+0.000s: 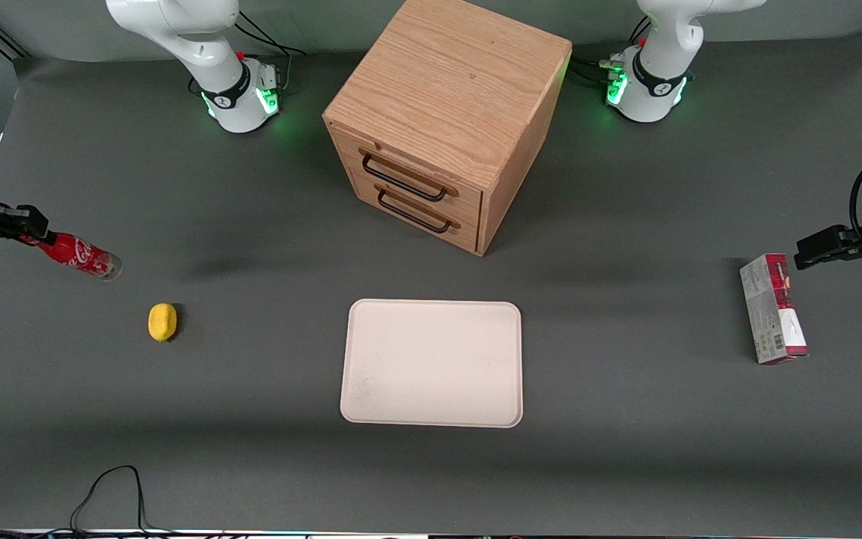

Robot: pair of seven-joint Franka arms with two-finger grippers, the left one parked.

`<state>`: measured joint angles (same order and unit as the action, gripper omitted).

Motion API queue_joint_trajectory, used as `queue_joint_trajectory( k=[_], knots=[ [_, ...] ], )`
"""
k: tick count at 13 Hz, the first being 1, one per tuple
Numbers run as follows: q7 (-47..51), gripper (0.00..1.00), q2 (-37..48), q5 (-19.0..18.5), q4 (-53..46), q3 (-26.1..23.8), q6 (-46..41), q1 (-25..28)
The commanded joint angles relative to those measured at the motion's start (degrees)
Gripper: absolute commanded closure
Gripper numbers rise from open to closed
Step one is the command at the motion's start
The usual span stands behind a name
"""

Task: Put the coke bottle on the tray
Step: 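Lift the bottle with the right gripper and carry it over the cream tray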

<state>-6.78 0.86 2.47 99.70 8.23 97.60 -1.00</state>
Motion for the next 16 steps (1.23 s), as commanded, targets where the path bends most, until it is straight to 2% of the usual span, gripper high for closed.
queue_joint_trajectory(
  k=[1, 3, 6, 7, 8, 10, 12, 15, 16],
  knots=[
    [14.4, 1.0, -14.3, 1.4, -26.2, -7.4, -12.7, 1.3],
    [23.1, 1.0, -21.7, 0.9, -38.0, -13.0, -16.8, 3.3],
    [34.4, 1.0, -32.8, -2.2, -47.6, -24.8, -12.7, 4.8],
    [37.9, 1.0, -36.1, -5.4, -48.8, -27.4, -8.9, 6.3],
    [40.4, 1.0, -38.7, -11.0, -48.8, -29.4, -5.4, 8.5],
    [43.7, 1.0, -44.6, -21.1, -48.8, -35.5, -1.3, 9.6],
    [45.4, 1.0, -50.0, -25.0, -48.6, -36.9, 5.9, 11.5],
    [45.1, 1.0, -54.7, -26.4, -48.0, -36.8, 10.6, 12.3],
    [45.0, 1.0, -55.6, -28.6, -47.5, -36.8, 12.3, 12.5]
  ],
)
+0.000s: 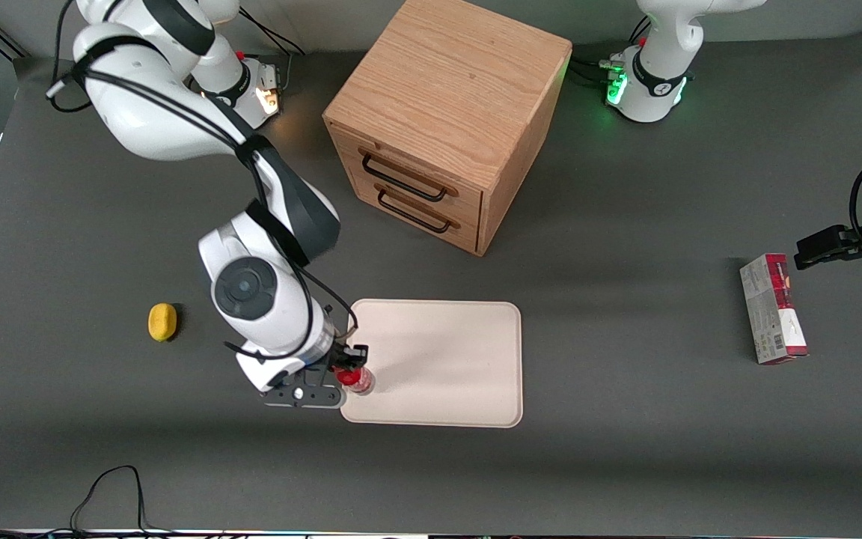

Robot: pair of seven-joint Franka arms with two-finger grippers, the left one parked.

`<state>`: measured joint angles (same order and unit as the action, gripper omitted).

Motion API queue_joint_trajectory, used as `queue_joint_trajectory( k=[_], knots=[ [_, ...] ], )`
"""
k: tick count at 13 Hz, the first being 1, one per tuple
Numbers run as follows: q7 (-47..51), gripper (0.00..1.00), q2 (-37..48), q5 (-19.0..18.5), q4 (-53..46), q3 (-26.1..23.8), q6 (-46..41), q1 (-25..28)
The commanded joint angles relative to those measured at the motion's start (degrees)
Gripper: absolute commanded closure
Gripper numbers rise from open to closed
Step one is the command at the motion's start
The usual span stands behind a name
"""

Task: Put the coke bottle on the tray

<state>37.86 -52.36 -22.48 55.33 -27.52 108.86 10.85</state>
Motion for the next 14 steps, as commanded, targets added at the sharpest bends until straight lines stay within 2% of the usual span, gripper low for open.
queue_joint_trajectory(
  k=[1, 3, 4, 7, 8, 9, 10, 11, 12, 13, 14],
  knots=[
    [0.3, 1.0, -2.7, -4.5, -2.5, -1.0, 2.2, 0.7],
    [0.8, 1.0, -2.8, -4.5, -2.0, -1.0, 3.3, 0.5],
    [1.0, 0.01, -2.8, -4.6, -1.5, -0.9, 4.1, 0.5],
    [0.2, 0.0, -0.4, -4.7, 1.3, 0.0, 6.0, 0.0],
    [-0.7, 0.0, 2.9, -4.2, 4.5, 1.6, 5.1, -0.1],
    [-3.2, 0.0, 7.8, -2.1, 8.5, 3.5, 3.6, -0.6],
    [-8.4, 0.0, 13.7, 5.0, 12.8, 6.7, 2.1, -2.1],
    [-16.7, 0.0, 21.3, 15.6, 17.4, 14.0, 0.1, -2.4],
    [-26.7, 0.0, 27.8, 23.5, 22.0, 21.7, -3.2, -2.5],
    [-33.9, 0.0, 33.3, 25.8, 26.2, 26.8, -6.3, -2.9],
    [-38.0, 0.0, 38.9, 26.1, 31.4, 29.8, -7.3, -4.3]
  ],
)
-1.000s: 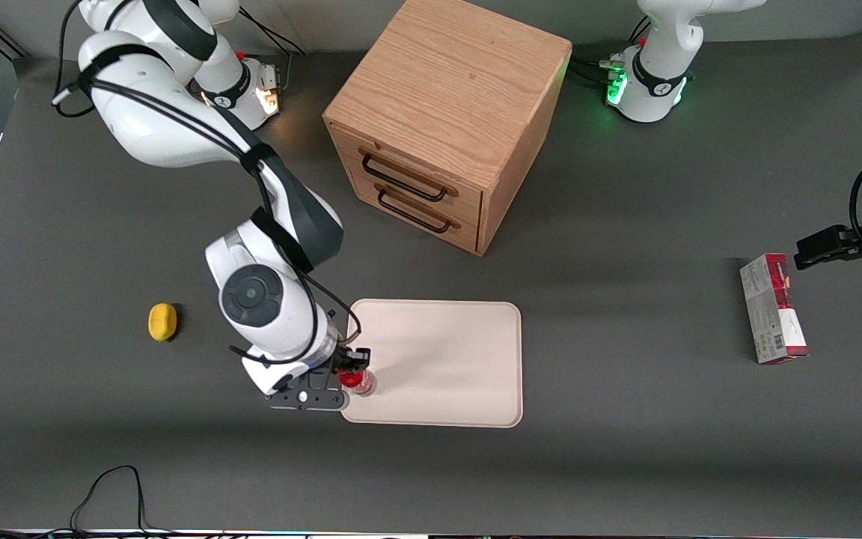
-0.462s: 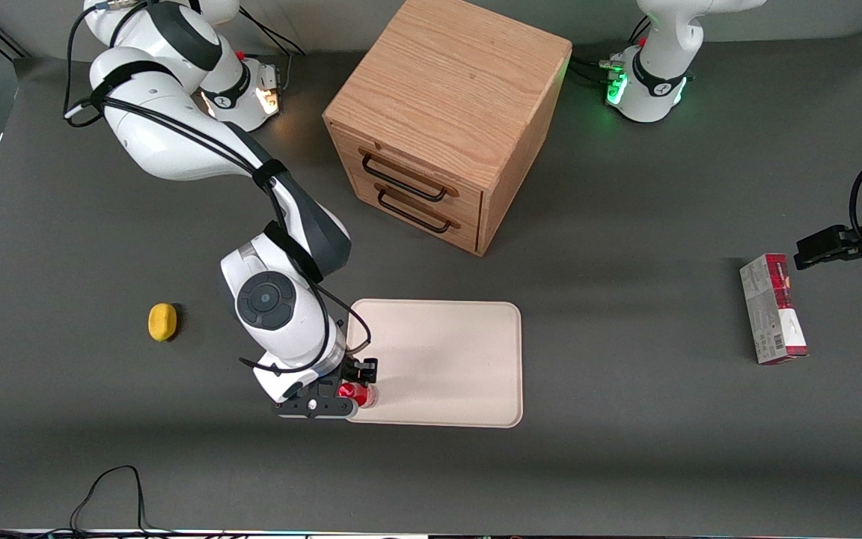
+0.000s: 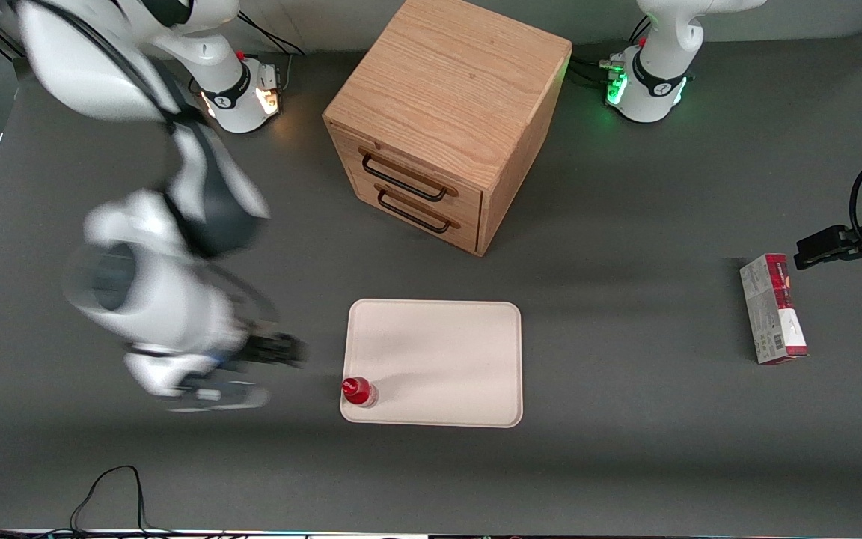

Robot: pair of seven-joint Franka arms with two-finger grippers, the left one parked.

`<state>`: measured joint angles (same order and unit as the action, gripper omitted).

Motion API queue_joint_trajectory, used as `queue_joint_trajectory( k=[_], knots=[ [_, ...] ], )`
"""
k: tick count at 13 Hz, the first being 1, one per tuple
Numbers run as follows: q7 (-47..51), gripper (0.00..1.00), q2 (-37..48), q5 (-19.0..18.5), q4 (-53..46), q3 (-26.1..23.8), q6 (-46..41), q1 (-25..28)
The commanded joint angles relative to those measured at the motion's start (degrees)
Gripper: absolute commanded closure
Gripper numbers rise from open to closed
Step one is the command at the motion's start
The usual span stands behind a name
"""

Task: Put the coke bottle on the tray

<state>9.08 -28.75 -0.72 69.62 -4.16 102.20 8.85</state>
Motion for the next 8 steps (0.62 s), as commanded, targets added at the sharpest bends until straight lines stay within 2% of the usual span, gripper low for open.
queue_joint_trajectory(
  k=[1, 4, 8],
  knots=[
    [-10.6, 0.0, 21.0, 4.0, 23.4, 8.8, -0.3, -2.6],
    [-10.6, 0.0, 31.1, 3.6, 31.8, 12.9, -0.9, -2.8],
    [-9.9, 0.0, 32.4, 1.4, 32.5, 12.7, -2.4, -3.1]
  ],
)
